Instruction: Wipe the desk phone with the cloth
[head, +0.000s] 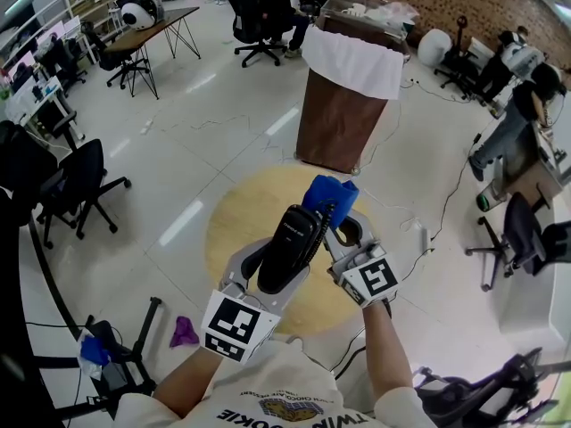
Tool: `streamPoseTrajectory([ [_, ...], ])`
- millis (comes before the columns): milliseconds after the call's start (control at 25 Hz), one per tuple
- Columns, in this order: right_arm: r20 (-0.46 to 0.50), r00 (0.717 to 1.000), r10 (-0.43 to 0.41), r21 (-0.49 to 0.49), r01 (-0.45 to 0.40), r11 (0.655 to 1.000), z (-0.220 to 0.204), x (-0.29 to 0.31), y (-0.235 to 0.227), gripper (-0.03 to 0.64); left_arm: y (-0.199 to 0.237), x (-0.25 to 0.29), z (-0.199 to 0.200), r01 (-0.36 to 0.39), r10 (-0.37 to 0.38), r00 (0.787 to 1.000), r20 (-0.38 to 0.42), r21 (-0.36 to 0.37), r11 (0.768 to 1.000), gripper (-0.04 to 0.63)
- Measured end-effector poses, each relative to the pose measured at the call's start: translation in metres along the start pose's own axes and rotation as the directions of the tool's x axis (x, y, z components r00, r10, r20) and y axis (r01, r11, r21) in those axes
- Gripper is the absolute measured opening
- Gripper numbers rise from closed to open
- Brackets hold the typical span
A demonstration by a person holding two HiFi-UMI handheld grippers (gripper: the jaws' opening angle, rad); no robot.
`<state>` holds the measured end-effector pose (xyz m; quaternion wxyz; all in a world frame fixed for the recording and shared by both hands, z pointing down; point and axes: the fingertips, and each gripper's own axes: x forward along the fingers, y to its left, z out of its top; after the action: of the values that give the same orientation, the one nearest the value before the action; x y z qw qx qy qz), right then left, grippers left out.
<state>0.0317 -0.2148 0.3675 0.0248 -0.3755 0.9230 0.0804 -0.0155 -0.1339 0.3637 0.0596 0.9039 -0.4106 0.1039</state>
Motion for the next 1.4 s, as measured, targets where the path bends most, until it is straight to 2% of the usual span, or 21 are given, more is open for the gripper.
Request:
streamPoseTrajectory([
  [600, -0.055, 0.997, 0.052, 0.039, -0.050, 0.998, -0.038, -0.011, 0.061, 0.058, 0.010, 0.012, 0.005, 0.023, -0.024, 1.000, -0.014, -0.060, 0.998, 0.264],
  [1040, -0.127, 0.988, 0.085, 0.092, -0.073, 0.993, -0.073, -0.025, 0.098, 0.058, 0.019, 0.021, 0.008, 0.014, -0.016, 0.999, -0.030, -0.068, 0.998, 0.264],
  [1400, -0.161, 0.973, 0.163, 0.129, -0.143, 0.981, -0.092, -0.034, 0.138, 0.058, 0.028, 0.030, 0.011, 0.011, -0.014, 0.999, -0.036, -0.086, 0.996, 0.264],
])
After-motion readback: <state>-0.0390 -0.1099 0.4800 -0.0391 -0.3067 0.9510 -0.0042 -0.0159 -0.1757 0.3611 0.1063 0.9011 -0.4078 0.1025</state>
